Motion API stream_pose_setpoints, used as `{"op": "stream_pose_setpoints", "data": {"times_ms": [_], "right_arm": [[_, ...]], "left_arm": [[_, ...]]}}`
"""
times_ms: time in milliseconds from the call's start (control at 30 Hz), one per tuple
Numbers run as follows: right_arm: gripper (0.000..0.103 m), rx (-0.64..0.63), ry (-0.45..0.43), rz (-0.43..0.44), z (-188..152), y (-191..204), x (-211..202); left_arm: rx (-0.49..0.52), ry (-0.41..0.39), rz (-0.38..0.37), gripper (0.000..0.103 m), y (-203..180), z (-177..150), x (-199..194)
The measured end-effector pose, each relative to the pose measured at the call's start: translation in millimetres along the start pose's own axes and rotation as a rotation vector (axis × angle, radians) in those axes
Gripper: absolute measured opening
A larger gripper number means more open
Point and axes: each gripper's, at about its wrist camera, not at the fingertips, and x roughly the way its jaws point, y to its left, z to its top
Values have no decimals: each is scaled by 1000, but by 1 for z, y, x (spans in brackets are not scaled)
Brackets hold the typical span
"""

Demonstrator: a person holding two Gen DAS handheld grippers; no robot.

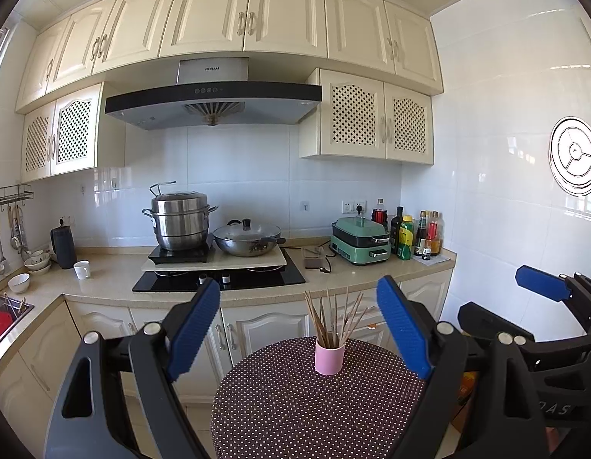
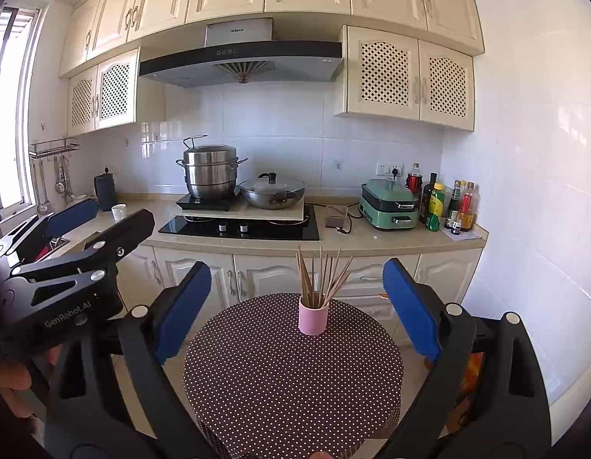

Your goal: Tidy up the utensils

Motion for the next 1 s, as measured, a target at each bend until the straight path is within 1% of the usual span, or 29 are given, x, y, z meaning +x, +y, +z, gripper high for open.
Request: {"op": "stream_pose_setpoints", "data": {"times_ms": [333, 733, 933, 1000], "right_arm": [[90, 9, 11, 7, 1, -11, 11], [90, 14, 39, 36, 0, -37, 37], [90, 26, 78, 52, -2, -54, 58], [90, 38, 103, 59, -6, -62, 68]], "left_arm": [[5, 9, 11, 83, -10, 1, 13], [4, 39, 48, 83, -30, 0, 43], [-2, 84, 64, 85, -42, -5, 64], [-9, 123, 64, 85, -46, -10, 76]]}}
